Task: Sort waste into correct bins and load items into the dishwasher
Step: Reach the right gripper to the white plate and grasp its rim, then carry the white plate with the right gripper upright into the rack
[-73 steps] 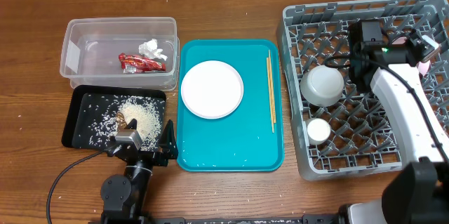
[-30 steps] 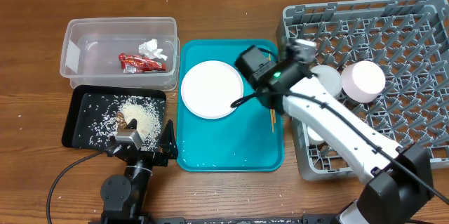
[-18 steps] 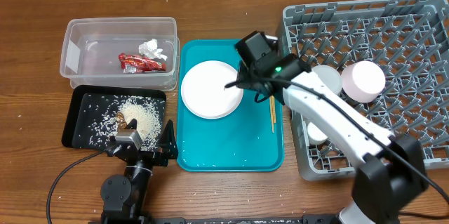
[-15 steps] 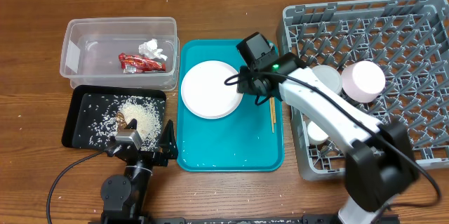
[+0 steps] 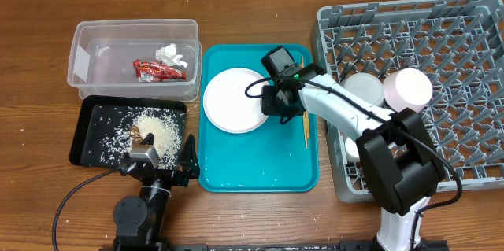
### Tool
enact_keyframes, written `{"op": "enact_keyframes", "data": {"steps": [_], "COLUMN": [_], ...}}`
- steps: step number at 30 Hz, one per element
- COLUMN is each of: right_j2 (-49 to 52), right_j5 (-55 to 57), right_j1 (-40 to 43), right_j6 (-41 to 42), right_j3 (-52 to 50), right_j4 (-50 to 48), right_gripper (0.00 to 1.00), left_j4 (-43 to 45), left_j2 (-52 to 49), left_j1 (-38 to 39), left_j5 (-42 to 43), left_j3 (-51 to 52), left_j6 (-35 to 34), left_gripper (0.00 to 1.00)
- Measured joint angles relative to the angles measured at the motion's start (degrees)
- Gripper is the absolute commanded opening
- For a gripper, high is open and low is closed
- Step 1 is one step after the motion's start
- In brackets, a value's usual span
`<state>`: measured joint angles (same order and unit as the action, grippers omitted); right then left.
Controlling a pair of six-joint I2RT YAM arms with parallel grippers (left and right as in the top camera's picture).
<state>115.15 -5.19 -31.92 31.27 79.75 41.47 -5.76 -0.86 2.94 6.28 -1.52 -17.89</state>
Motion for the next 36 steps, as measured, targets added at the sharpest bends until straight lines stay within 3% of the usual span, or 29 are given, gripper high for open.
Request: {"op": "enact_keyframes", "data": {"steps": [2, 4, 6, 13, 17, 22, 27, 32, 36], "right_j2": [0.00, 0.00, 0.00, -1.64, -8.55, -26.62, -42.69, -45.05, -41.83], "right_j5": [-0.02, -0.13, -0.33, -0.50, 3.32, 18.34, 45.03, 63.65, 67.73], "right_j1": [0.02, 0.02, 0.02, 1.42, 3.21, 4.94, 8.59, 18.60, 27.76], "right_j6": [0.50, 0.79, 1.40, 2.12, 1.95, 1.62, 1.46, 1.44, 1.29], "right_j3": [-0.68, -1.95, -3.52, -4.35, -5.09, -5.18, -4.90, -4.76, -5.49], "right_j4": [-2.25, -4.46, -4.96, -3.45, -0.04, 5.22, 9.51, 15.39, 14.34], "right_gripper": [0.32, 0.13, 0.04, 0.04, 0.04, 0.04, 0.04, 0.04, 0.04], "left_j4": [0.00, 0.02, 0.00, 0.02, 0.00, 0.02, 0.02, 0.02, 0.02], "left_j2": [0.00, 0.00, 0.00, 0.00, 0.00, 0.00, 0.00, 0.00, 0.00], "left_j1": [0.00, 0.00, 0.00, 0.00, 0.00, 0.00, 0.00, 0.00, 0.00], "left_j5": [0.00, 0.00, 0.00, 0.00, 0.00, 0.00, 0.00, 0.00, 0.00], "left_j3": [0.00, 0.00, 0.00, 0.00, 0.00, 0.00, 0.00, 0.00, 0.00], "left_j6": [0.00, 0.00, 0.00, 0.00, 0.00, 0.00, 0.00, 0.00, 0.00], "left_gripper": [1.00, 1.00, 1.00, 1.00, 1.00, 1.00, 1.00, 1.00, 1.00]}}
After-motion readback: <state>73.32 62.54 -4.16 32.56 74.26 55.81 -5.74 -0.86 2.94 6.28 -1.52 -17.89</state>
